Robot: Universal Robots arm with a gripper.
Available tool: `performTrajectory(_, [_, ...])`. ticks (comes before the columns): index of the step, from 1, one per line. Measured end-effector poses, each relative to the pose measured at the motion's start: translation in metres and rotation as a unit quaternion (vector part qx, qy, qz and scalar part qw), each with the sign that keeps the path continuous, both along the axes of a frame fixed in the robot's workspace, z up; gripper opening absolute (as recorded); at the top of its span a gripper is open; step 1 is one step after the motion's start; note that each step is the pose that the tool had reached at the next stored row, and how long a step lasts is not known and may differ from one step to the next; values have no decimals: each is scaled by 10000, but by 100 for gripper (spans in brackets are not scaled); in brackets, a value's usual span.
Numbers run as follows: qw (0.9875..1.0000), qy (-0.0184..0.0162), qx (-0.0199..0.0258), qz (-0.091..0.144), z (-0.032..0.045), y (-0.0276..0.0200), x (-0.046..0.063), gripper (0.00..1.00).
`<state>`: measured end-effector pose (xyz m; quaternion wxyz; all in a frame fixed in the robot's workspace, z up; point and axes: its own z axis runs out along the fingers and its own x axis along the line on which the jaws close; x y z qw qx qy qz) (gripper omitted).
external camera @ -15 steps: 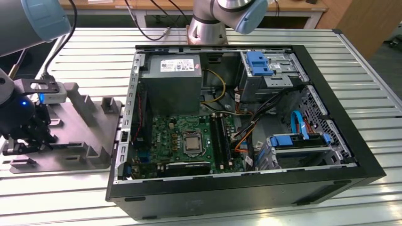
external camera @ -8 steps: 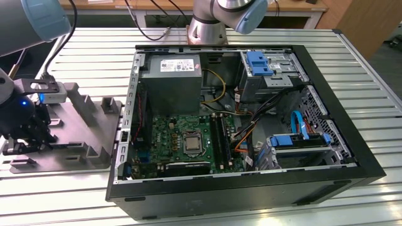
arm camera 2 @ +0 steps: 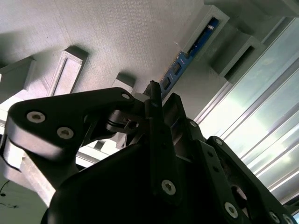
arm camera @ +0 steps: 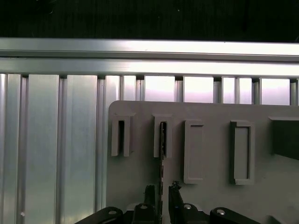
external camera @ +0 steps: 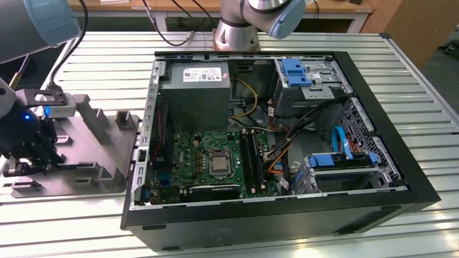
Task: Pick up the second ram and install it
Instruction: 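Pick up the second ram and move it above second insertion slot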
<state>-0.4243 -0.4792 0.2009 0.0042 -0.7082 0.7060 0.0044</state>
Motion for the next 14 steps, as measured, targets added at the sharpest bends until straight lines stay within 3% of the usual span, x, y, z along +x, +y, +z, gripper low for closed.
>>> performTrajectory(1, [10000, 0, 0, 0, 0, 0, 0, 26])
performTrajectory(2, [10000, 0, 0, 0, 1, 0, 0, 19])
performTrajectory(14, [10000, 0, 0, 0, -1, -8, 0, 19])
